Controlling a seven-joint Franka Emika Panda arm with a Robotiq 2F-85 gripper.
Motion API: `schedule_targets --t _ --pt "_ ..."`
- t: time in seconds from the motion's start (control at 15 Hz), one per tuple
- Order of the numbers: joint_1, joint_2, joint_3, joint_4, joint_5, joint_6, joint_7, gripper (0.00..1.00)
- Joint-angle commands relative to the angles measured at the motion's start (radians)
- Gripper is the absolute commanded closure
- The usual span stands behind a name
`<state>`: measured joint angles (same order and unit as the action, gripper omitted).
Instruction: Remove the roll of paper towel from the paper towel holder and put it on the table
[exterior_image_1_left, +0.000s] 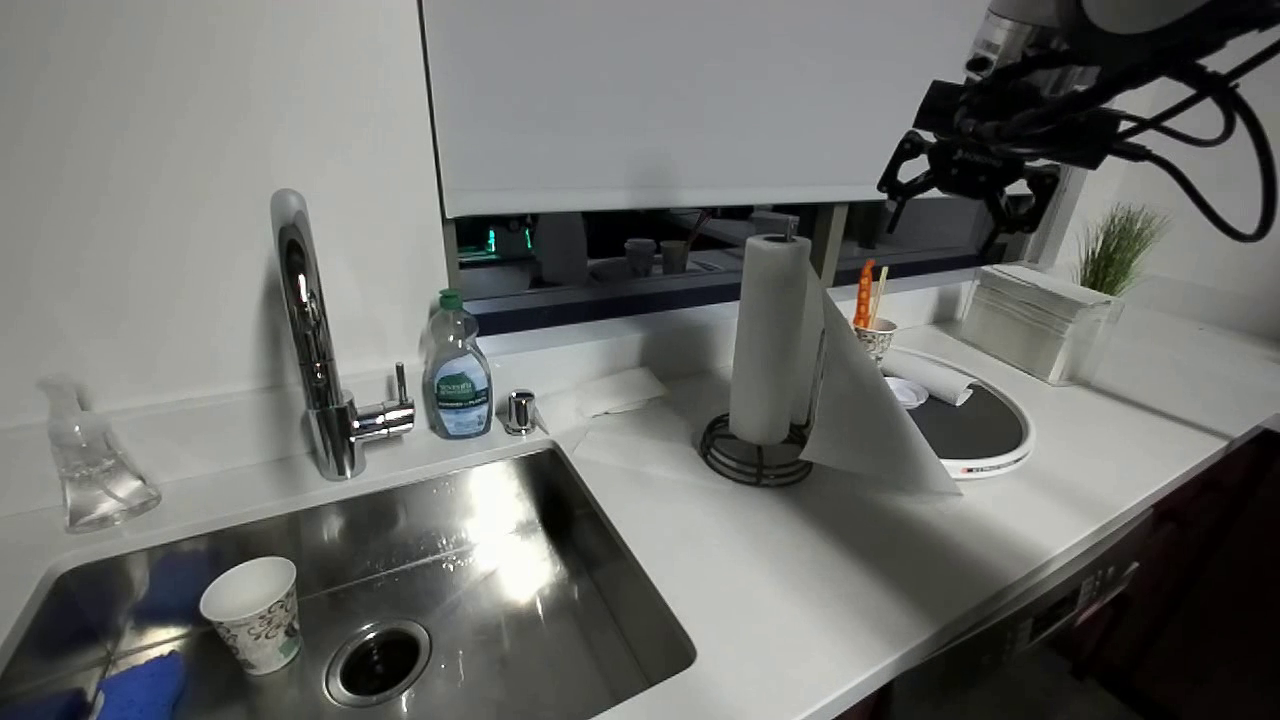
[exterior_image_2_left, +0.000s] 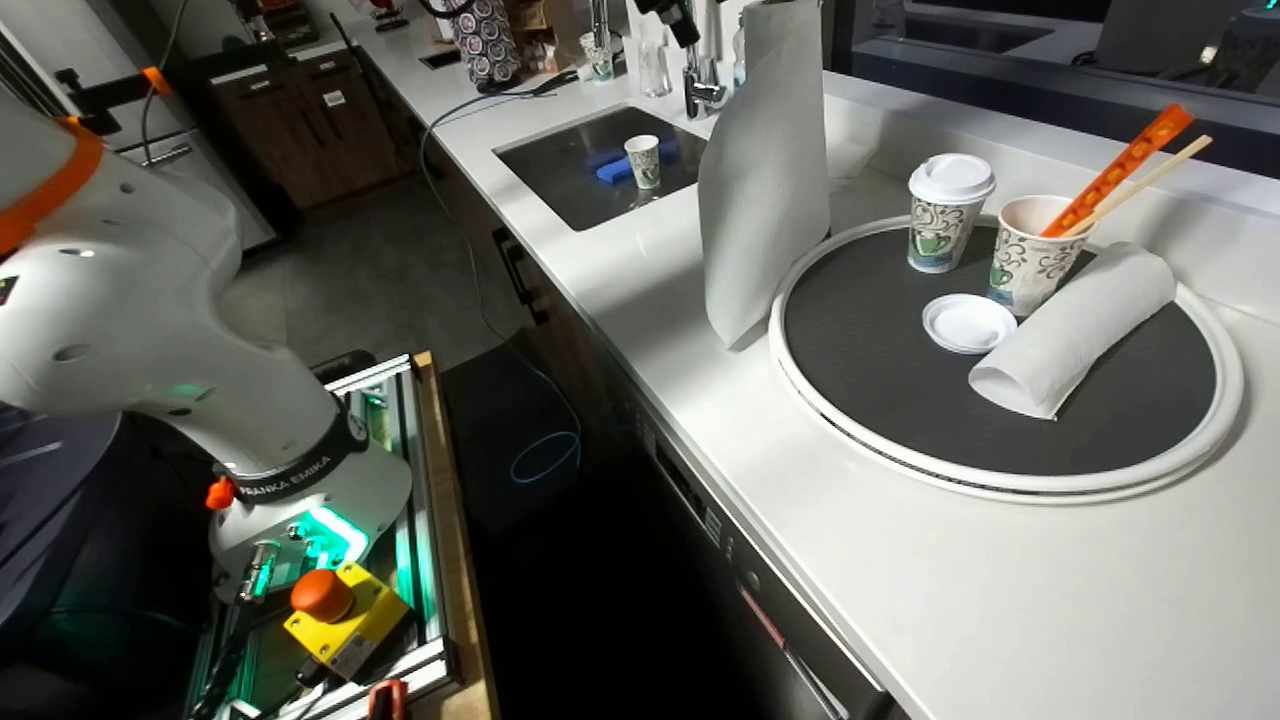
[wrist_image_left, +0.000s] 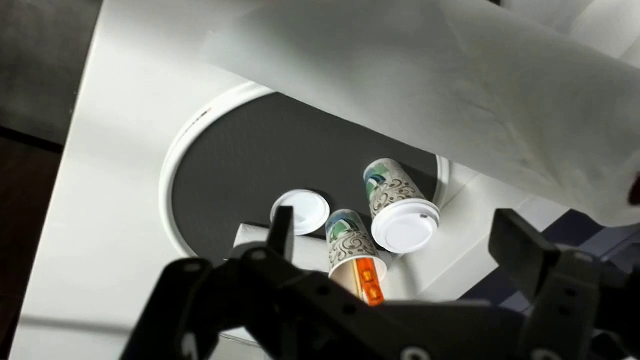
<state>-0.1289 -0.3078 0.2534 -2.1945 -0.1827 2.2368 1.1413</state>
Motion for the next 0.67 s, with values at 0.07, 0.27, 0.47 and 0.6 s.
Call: schedule_targets --t 0.07,0.27,0.47,0.6 --pt "0.063 0.086 -0.085 0.098 0.089 0.063 -0.064 0.0" --pt "0.068 0.08 -0.09 0.09 0.053 0.057 -0.042 0.0" --pt "0.095 0.093 -0.135 0.088 0.16 0.112 -0.153 0.0" --pt "0.113 0.102 -0.172 0.084 0.254 0.123 -0.261 0.0"
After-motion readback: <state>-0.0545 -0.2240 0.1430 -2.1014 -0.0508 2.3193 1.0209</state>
